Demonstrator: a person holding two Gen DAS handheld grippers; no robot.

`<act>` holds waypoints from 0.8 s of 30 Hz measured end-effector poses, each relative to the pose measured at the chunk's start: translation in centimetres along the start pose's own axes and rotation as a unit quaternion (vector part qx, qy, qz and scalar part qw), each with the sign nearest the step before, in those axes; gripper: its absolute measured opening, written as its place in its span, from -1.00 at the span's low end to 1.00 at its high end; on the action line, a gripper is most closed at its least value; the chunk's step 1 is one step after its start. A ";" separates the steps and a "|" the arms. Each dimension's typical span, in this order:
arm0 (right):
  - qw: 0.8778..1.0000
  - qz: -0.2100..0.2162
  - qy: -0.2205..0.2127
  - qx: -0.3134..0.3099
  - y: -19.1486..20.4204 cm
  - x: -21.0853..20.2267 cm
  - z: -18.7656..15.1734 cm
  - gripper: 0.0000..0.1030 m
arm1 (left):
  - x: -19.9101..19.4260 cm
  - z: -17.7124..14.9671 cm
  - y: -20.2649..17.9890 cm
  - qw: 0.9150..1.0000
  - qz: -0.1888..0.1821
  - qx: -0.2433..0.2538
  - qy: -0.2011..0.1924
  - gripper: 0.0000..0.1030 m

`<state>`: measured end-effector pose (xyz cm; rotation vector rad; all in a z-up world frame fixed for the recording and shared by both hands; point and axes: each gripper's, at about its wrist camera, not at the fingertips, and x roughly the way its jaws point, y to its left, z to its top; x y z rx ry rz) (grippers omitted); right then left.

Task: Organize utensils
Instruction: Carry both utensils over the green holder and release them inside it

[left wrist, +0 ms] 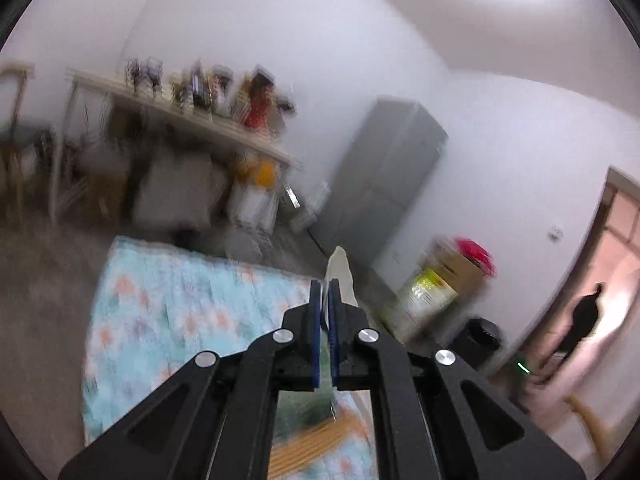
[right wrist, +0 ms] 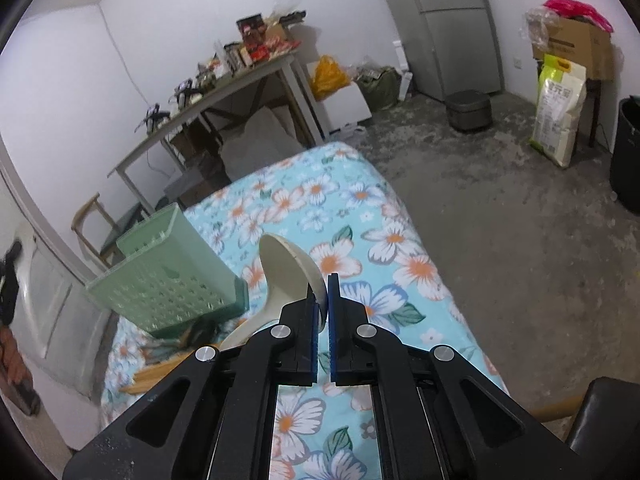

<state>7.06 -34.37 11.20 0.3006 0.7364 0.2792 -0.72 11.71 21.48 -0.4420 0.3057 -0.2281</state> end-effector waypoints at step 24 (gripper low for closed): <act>0.996 0.052 -0.076 0.004 2.7 -2.3 6.2 -0.95 | 15.8 -6.4 -6.1 0.983 0.066 0.167 0.026 -0.15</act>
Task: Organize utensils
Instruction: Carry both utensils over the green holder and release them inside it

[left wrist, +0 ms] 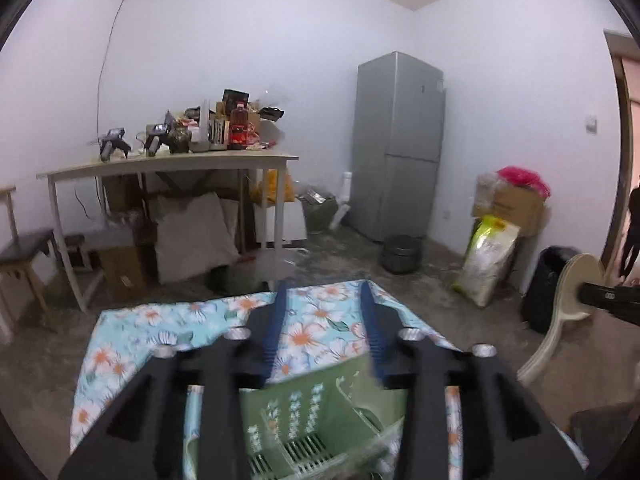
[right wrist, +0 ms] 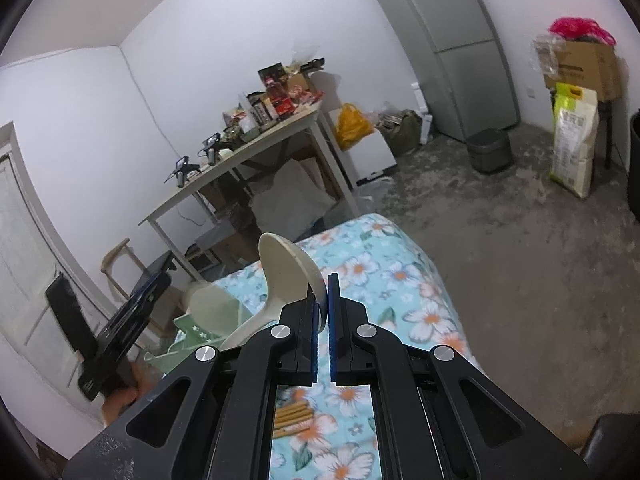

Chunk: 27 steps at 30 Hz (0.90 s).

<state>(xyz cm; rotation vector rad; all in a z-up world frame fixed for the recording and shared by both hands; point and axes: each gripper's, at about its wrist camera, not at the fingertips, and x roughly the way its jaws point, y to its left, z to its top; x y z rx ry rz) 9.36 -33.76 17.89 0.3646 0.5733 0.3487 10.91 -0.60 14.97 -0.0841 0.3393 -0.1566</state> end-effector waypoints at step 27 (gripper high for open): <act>0.965 -0.096 -0.003 -0.243 10.9 6.6 -3.2 -0.85 | -19.1 -7.8 6.8 0.993 0.092 -0.068 -0.031 -0.01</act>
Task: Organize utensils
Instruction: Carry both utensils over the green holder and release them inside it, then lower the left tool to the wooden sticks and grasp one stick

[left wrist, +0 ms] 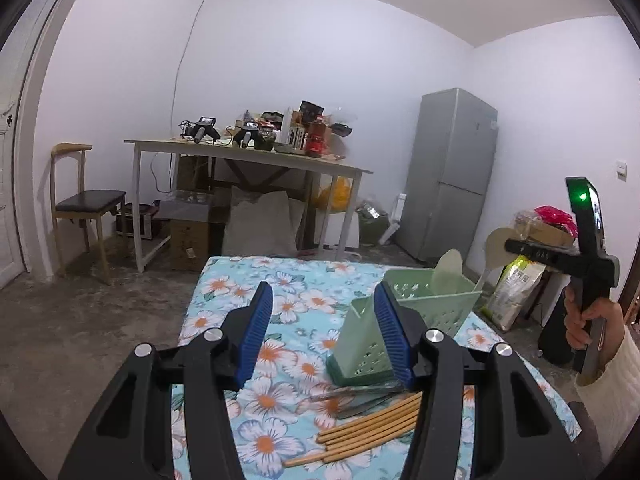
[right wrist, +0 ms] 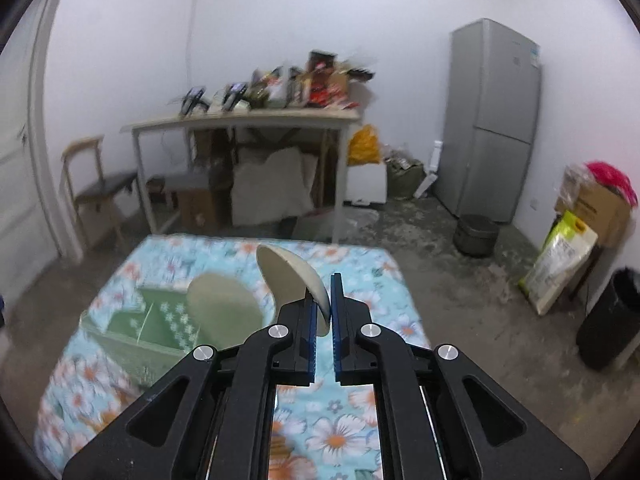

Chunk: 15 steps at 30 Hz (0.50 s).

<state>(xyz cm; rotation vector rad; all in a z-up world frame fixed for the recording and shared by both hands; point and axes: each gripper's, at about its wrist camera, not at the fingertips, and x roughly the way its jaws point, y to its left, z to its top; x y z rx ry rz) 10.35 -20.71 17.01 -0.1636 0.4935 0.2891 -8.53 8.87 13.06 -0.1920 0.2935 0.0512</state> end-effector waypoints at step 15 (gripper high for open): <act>0.994 0.077 0.079 -0.026 2.0 1.7 -1.8 -0.13 | -0.2 -1.8 0.9 0.999 -0.002 -0.032 0.034 0.06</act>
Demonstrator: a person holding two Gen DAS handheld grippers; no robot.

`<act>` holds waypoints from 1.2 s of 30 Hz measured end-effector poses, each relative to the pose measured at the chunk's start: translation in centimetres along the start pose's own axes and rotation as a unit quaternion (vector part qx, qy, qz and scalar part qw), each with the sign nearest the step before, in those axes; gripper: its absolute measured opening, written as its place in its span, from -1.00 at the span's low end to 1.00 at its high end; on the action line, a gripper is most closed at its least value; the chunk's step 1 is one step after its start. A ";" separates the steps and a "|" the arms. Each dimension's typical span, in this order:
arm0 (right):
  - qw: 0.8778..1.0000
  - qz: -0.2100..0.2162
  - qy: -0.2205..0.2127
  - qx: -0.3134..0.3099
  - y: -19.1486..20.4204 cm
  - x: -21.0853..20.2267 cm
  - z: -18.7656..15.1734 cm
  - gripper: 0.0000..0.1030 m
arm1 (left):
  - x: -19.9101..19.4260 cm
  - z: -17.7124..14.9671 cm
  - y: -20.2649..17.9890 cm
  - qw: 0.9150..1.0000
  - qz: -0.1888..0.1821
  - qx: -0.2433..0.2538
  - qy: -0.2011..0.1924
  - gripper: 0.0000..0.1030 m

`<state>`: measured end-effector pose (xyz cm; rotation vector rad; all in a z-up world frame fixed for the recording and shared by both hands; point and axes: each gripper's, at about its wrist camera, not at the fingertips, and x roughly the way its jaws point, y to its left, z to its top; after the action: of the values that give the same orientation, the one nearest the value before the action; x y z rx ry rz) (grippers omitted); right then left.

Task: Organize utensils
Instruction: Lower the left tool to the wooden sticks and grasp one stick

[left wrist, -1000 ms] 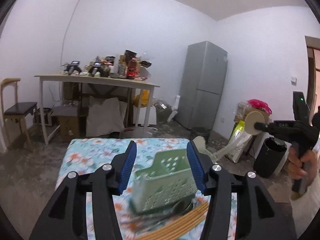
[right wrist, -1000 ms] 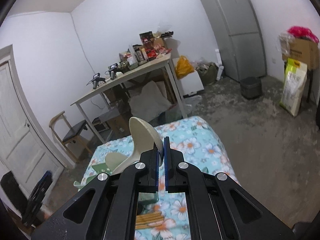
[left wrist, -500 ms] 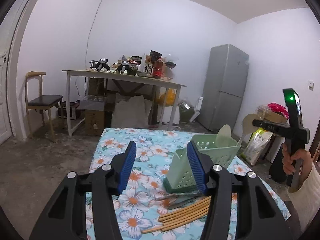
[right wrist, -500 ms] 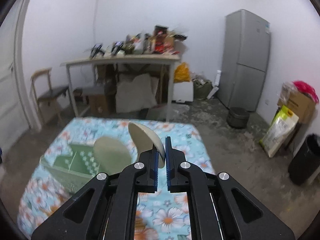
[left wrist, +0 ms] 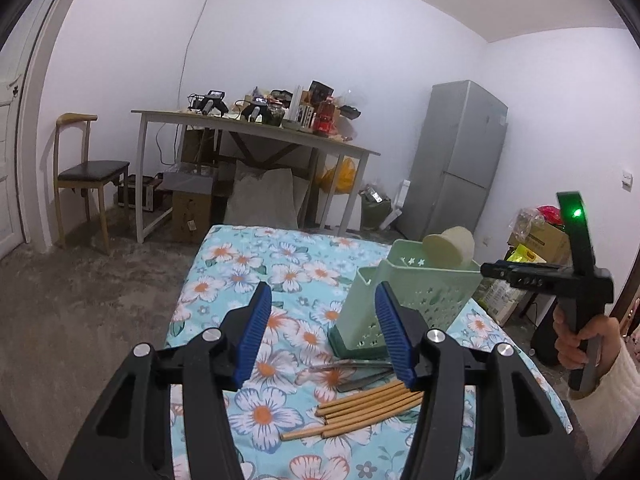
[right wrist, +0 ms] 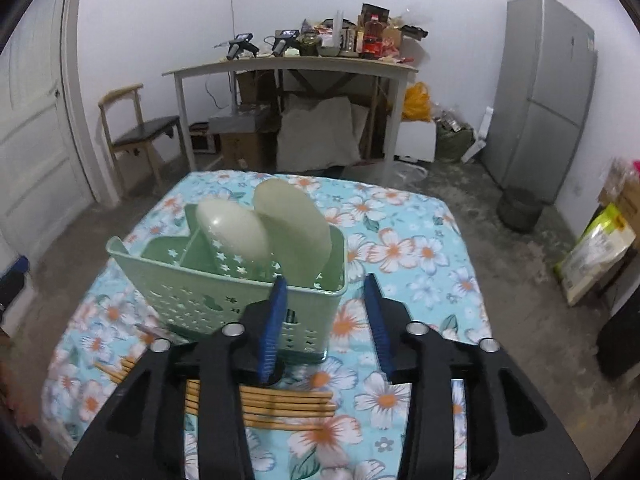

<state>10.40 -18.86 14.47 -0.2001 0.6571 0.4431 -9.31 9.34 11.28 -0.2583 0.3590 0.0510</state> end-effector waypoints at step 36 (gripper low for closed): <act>0.954 0.113 0.100 0.261 -7.3 3.7 -12.9 0.11 | 8.3 -9.4 8.7 0.905 -0.173 -0.331 0.203 -0.24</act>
<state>9.33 -28.21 2.45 0.3399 0.9780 0.4562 -5.60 15.34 -2.26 -1.0148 0.7036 -0.2420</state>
